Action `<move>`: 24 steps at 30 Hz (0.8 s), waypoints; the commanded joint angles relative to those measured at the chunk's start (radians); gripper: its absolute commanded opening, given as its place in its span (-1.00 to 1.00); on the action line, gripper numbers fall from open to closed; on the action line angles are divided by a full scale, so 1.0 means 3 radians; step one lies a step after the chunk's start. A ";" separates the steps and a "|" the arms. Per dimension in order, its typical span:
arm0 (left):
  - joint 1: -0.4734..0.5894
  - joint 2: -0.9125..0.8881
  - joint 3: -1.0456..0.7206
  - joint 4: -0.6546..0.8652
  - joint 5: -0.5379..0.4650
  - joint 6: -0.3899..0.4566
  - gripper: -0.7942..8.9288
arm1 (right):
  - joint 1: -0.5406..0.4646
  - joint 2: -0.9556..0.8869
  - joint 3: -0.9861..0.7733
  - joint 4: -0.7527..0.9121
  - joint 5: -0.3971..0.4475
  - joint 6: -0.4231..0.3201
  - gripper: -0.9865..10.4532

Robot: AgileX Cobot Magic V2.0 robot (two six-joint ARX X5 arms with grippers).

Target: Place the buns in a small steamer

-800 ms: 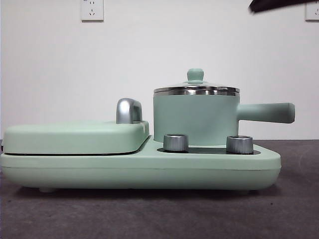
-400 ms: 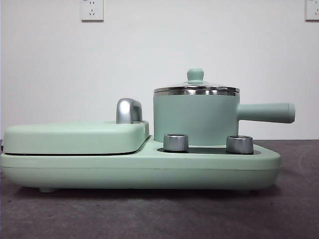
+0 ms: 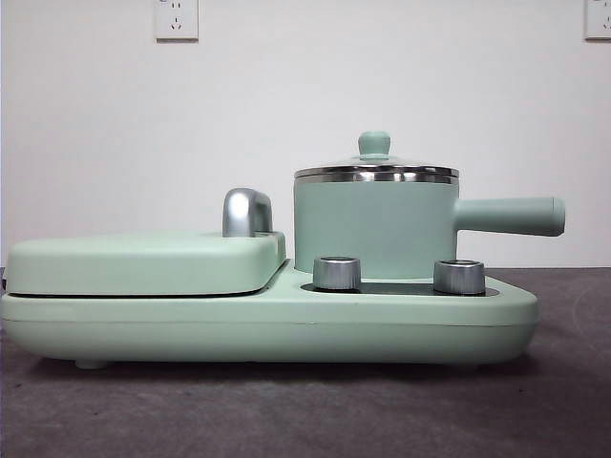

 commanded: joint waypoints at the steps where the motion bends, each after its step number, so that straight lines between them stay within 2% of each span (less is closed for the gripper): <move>1: 0.0004 -0.0001 -0.0065 0.0039 0.0008 0.0022 -0.82 | -0.0001 -0.0154 -0.0187 0.0318 0.0025 0.0061 -0.80; 5: 0.0005 -0.0001 -0.0065 0.0039 0.0008 0.0022 -0.82 | -0.0014 -0.0460 -0.0484 0.0605 0.0031 0.0113 -0.80; 12: 0.0004 -0.0001 -0.0065 0.0039 0.0008 0.0022 -0.82 | -0.0146 -0.0909 -0.0504 0.0359 0.0140 0.0145 -0.80; 24: 0.0004 -0.0001 -0.0065 0.0039 0.0008 0.0022 -0.82 | -0.0242 -0.0889 -0.0504 0.0374 0.0164 0.0148 -0.80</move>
